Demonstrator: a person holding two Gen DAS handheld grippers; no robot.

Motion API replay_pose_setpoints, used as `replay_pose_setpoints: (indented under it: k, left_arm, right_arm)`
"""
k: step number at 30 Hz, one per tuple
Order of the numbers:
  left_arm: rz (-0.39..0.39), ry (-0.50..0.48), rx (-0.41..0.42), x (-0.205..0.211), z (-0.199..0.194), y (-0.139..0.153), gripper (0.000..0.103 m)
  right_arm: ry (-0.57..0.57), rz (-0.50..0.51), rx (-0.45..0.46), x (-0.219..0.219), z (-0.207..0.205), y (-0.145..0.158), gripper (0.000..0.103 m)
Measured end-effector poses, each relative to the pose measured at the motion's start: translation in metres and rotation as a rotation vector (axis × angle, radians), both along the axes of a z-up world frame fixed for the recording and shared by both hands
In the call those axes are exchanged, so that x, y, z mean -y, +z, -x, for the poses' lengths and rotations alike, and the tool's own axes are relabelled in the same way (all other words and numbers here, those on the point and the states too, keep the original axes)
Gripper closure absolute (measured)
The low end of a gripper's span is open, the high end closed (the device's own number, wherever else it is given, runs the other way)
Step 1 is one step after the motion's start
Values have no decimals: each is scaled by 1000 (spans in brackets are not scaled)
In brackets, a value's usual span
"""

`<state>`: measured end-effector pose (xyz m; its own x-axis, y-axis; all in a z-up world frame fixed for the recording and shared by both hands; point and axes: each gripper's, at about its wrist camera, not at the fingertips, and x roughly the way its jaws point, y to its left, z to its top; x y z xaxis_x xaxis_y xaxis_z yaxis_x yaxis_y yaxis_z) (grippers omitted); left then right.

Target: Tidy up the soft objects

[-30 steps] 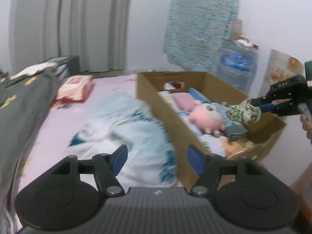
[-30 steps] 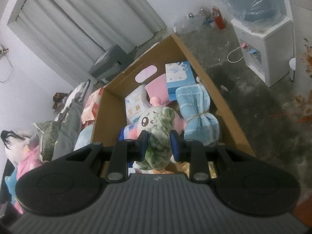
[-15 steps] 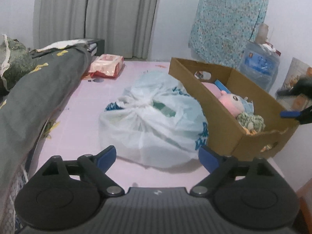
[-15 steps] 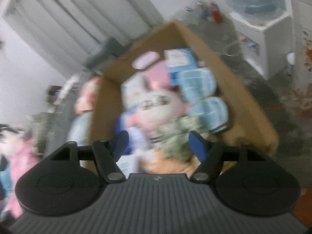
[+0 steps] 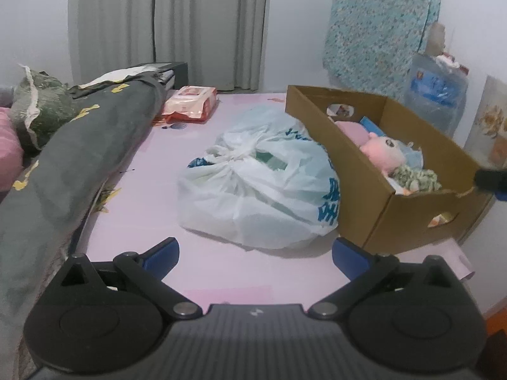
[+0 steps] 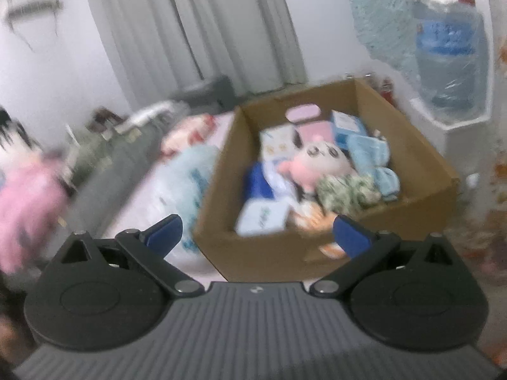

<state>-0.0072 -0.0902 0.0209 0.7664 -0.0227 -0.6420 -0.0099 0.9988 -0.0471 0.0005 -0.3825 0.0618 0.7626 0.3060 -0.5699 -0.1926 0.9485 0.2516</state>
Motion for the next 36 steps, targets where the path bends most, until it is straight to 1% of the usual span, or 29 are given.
replay_pose_setpoints:
  k: [2, 5, 10, 14, 17, 19, 22, 24, 26, 32, 36]
  left_arm:
    - [-19, 10, -8, 3, 2, -1, 0]
    - [-47, 16, -3, 9, 5, -1, 0]
    - [-105, 13, 7, 19, 6, 5, 0]
    - [-116, 3, 24, 25, 1, 13, 0]
    - [-104, -2, 31, 28, -9, 20, 0]
    - [-83, -2, 33, 31, -16, 26, 0]
    - [-37, -3, 22, 37, -22, 30, 0]
    - [-2, -5, 7, 41, -23, 28, 0]
    - [12, -14, -6, 47, -20, 25, 0]
    - [-23, -21, -56, 61, -16, 12, 0]
    - [-40, -13, -58, 62, -17, 11, 0]
  right_arm:
    - [-14, 60, -15, -9, 4, -9, 1]
    - [-33, 119, -35, -15, 8, -18, 1]
    - [-80, 176, -36, -14, 10, -25, 1]
    - [-129, 245, 2, -18, 13, -24, 1]
    - [-151, 297, 54, -22, 20, -18, 1]
    - [-157, 325, 83, -22, 22, -12, 1]
    - [-177, 325, 124, -19, 29, -2, 1]
    - [-195, 320, 133, -16, 31, 4, 1]
    - [-207, 311, 131, -12, 33, 6, 1]
    - [-185, 256, 61, -1, 30, 1, 1]
    - [-169, 251, 46, -2, 28, -5, 1]
